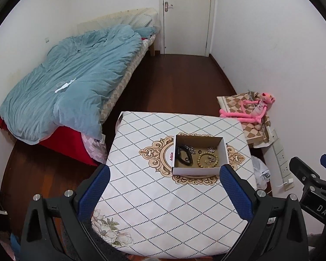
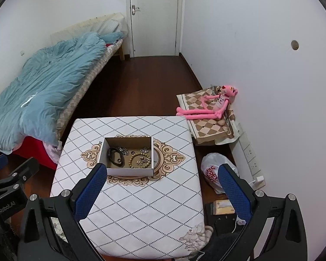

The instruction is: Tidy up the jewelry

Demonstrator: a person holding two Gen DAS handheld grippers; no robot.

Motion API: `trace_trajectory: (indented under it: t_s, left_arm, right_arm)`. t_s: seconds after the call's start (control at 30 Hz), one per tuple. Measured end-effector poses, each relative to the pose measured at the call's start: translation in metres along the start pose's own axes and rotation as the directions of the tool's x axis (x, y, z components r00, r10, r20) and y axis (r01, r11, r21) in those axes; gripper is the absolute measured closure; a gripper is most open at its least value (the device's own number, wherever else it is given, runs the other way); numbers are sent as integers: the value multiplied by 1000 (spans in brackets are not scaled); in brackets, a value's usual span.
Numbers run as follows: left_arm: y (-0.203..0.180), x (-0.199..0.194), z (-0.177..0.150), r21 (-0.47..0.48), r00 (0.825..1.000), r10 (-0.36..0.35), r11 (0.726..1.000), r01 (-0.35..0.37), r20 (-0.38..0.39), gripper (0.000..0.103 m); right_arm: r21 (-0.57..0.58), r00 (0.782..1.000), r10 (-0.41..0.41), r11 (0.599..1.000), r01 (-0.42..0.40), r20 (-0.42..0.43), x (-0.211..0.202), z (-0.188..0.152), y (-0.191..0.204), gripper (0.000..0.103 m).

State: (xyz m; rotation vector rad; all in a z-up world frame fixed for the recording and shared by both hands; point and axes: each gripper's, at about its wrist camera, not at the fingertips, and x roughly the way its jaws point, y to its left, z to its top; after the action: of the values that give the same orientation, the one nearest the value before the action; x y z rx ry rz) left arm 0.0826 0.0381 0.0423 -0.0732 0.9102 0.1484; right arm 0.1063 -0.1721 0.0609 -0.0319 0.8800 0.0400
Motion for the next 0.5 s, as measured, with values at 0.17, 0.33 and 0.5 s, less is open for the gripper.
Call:
trace_trajectory:
  t_s: [0.17,0.33,0.5]
  left_arm:
    - [-3,19,7,9,999,7,1000,-7,-35,0]
    - [-5,31,12,17,998,8,1000,-7,-60,0]
    - [-7,35,15,20,997,2,1000,0,-79,0]
  right_arm:
    - [-3,999,-9,1000,9,-39,24,6,1,0]
    - [-13,997,-13,1000,12,-77,43,11,3,0]
    - [-32,995,-16,999,13,-100,55,14,7,0]
